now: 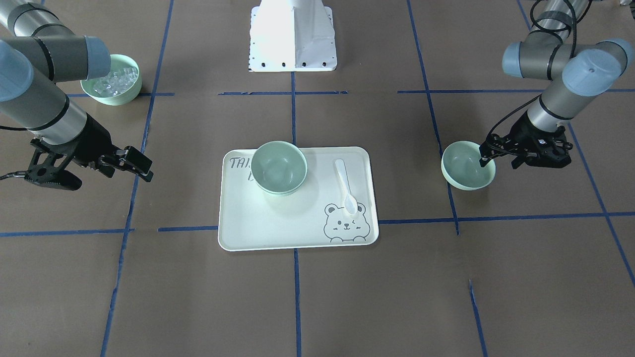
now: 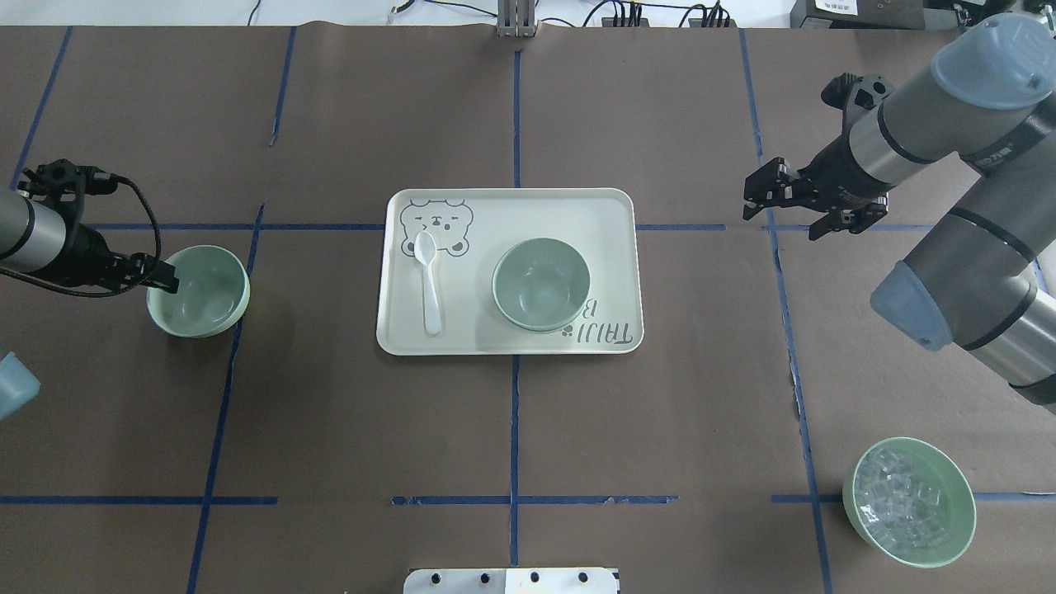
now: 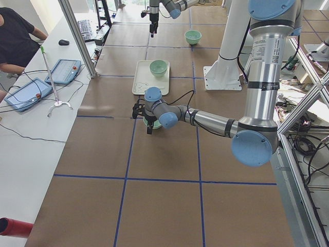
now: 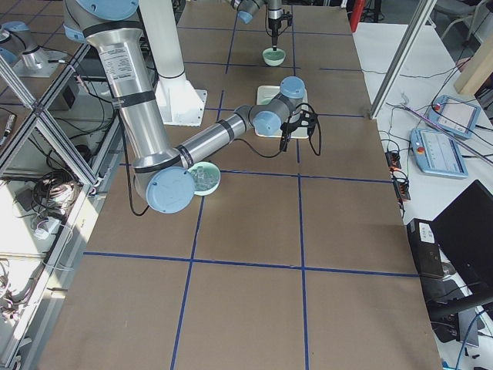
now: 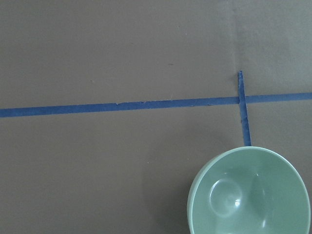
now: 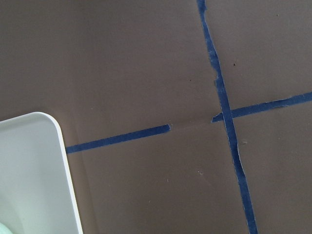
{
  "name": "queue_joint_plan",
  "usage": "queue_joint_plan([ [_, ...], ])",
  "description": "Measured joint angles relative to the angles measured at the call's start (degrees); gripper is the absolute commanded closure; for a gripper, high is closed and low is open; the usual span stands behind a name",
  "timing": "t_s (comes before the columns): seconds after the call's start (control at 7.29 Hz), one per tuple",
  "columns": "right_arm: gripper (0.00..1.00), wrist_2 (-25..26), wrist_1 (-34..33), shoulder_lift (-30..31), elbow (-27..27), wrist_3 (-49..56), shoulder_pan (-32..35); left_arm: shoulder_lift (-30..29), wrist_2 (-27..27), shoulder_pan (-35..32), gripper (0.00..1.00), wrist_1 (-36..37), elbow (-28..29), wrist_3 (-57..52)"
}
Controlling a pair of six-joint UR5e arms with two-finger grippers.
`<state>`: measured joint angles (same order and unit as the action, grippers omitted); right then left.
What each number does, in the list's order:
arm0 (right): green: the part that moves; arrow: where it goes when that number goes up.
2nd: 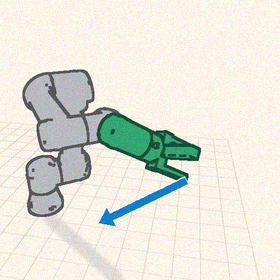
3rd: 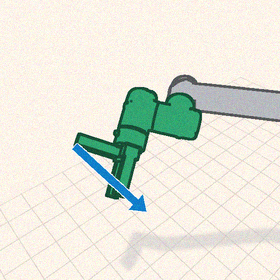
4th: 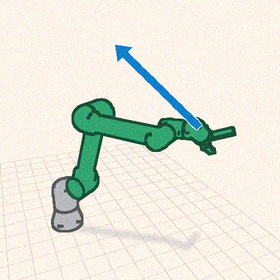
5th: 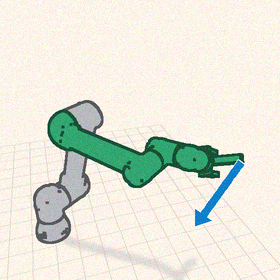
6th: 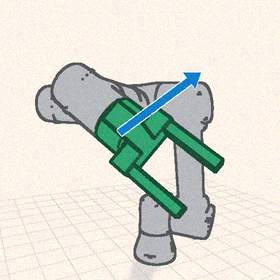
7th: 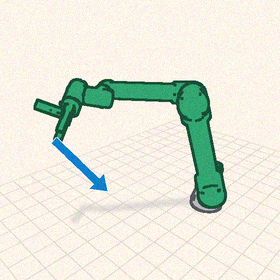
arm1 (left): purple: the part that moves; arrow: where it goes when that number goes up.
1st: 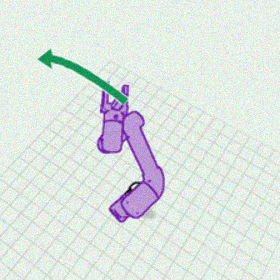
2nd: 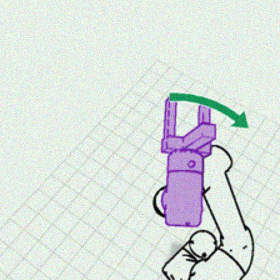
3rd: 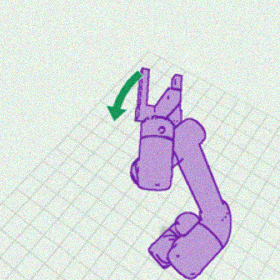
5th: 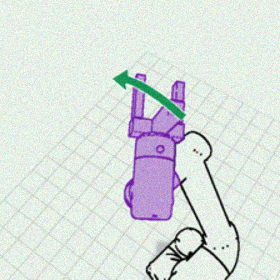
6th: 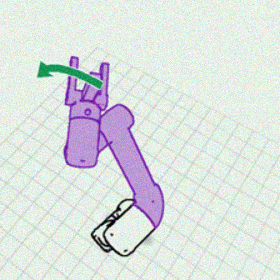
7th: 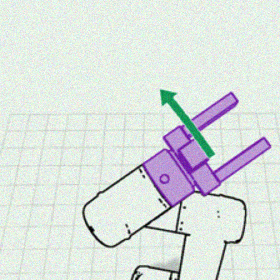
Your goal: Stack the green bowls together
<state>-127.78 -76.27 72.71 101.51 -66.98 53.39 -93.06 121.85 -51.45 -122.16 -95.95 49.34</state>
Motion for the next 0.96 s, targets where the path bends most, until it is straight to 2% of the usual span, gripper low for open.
queue_joint_plan([
  [0.41,0.00,-0.1,0.1,1.1,0.0,1.1,0.6,-0.2,0.4,0.7,1.00,0.1,0.7,-0.1],
  [0.69,0.00,-0.3,-0.1,3.1,0.0,5.7,2.9,-1.6,1.8,0.7,1.00,0.5,-0.1,0.7],
  [0.96,0.00,-2.2,-0.4,6.0,-0.2,12.1,6.4,-8.7,3.8,0.7,1.00,3.7,-0.6,7.4],
])
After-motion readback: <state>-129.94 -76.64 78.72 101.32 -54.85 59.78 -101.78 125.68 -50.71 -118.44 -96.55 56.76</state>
